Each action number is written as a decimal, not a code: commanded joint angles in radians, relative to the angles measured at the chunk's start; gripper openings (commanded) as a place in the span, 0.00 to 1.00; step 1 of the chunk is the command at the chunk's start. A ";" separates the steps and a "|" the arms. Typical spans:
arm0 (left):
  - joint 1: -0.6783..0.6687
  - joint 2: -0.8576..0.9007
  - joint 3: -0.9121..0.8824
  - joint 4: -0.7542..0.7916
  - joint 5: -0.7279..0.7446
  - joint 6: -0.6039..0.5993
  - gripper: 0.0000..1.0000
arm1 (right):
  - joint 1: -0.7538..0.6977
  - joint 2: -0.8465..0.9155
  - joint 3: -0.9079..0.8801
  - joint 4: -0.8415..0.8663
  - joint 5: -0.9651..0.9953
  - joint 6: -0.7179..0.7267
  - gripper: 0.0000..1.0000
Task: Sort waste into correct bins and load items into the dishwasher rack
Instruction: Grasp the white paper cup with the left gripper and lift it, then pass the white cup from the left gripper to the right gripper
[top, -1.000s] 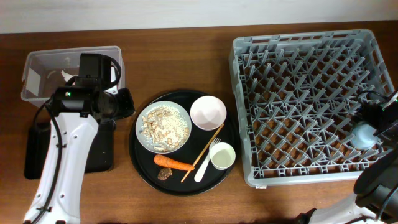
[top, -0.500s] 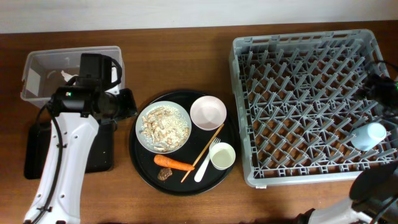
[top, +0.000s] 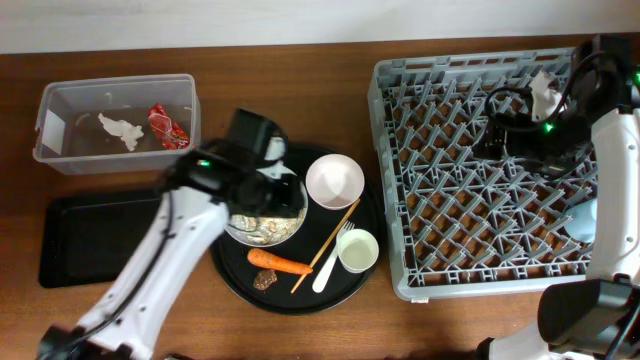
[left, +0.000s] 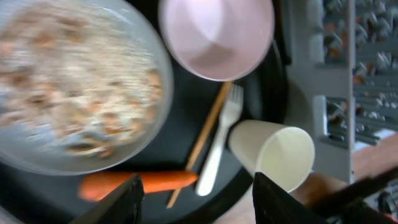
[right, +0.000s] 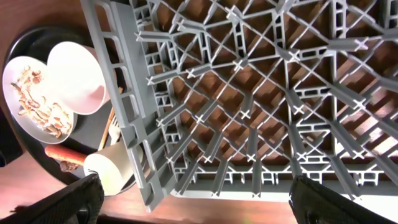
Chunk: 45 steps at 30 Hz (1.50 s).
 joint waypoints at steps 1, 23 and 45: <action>-0.105 0.089 -0.024 0.045 0.058 -0.022 0.56 | 0.003 -0.013 0.000 -0.003 0.009 -0.010 0.99; -0.133 0.240 0.101 0.024 0.056 -0.028 0.00 | 0.002 -0.013 0.000 -0.006 0.014 -0.014 0.99; 0.307 0.096 0.246 0.341 0.970 -0.003 0.00 | 0.260 0.053 -0.013 0.127 -0.985 -0.623 0.99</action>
